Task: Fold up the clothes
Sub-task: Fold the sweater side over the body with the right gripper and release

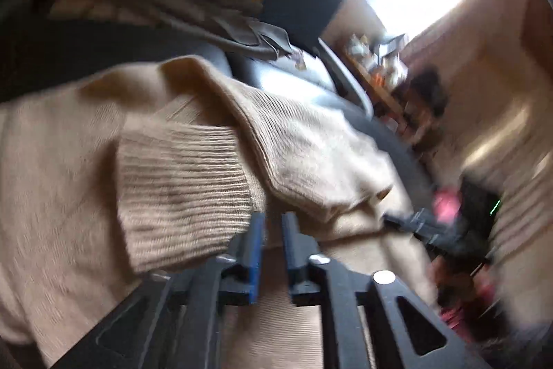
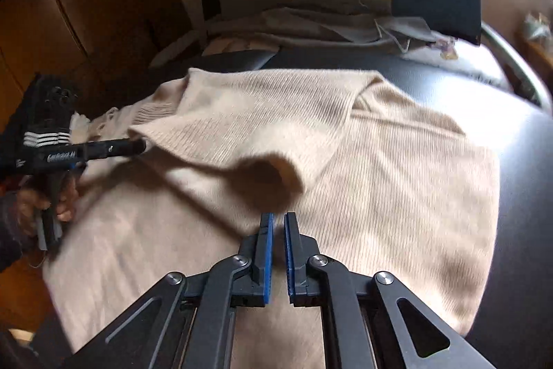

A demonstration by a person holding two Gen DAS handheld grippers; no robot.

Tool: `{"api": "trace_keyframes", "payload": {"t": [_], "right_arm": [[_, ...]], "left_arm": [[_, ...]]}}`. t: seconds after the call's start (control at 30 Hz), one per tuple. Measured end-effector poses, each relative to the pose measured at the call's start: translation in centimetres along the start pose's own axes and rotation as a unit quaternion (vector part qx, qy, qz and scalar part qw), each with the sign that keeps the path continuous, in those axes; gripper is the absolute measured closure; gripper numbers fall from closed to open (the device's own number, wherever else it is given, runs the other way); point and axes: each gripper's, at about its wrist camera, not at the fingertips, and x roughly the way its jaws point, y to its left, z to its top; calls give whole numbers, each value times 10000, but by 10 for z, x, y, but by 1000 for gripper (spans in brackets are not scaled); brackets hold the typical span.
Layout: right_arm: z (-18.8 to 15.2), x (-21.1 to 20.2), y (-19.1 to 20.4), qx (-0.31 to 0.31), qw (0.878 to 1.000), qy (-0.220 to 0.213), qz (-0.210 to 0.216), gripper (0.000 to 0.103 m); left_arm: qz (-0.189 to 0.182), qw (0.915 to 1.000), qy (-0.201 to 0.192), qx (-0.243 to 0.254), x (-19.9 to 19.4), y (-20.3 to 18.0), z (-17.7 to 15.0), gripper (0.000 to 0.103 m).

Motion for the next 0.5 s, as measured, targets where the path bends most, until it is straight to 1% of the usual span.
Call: {"api": "trace_keyframes", "payload": {"t": [0.03,0.1,0.13,0.17,0.2,0.23,0.27,0.33,0.4,0.43,0.47,0.5], "right_arm": [[0,-5,-6,234,9996,-70,161,92],[2,-16,-21,719,9957,-327,479,70],[4,-22,-28,964,9921,-481,636,42],[7,-27,-36,1223,9871,-626,818,19],[10,-28,-42,1463,9814,-724,1007,13],[14,-27,-45,1626,9774,-756,1117,12],[19,-25,-47,1724,9754,-759,1142,12],[27,-13,-43,1600,9806,-620,946,12],[35,1,-37,1388,9870,-436,682,18],[39,9,-32,1231,9909,-299,455,32],[43,17,-25,1039,9943,-142,168,58],[44,23,-20,913,9958,-63,10,72]], "left_arm": [[-227,9992,-29,-326,-4,7,1,79],[-552,9958,-98,-728,-7,13,2,73],[-676,9940,-121,-851,-7,14,3,68],[-758,9926,-97,-944,-4,14,3,62],[-820,9912,-49,-1036,0,13,4,61],[-883,9897,-1,-1129,4,12,4,59],[-862,9893,66,-1176,9,11,4,58],[-707,9899,223,-1208,20,6,4,58],[-521,9916,304,-1147,29,-1,5,59],[-419,9930,282,-1068,30,-5,6,62],[-314,9946,224,-963,30,-9,8,72],[-209,9960,165,-858,30,-13,10,78]]}}
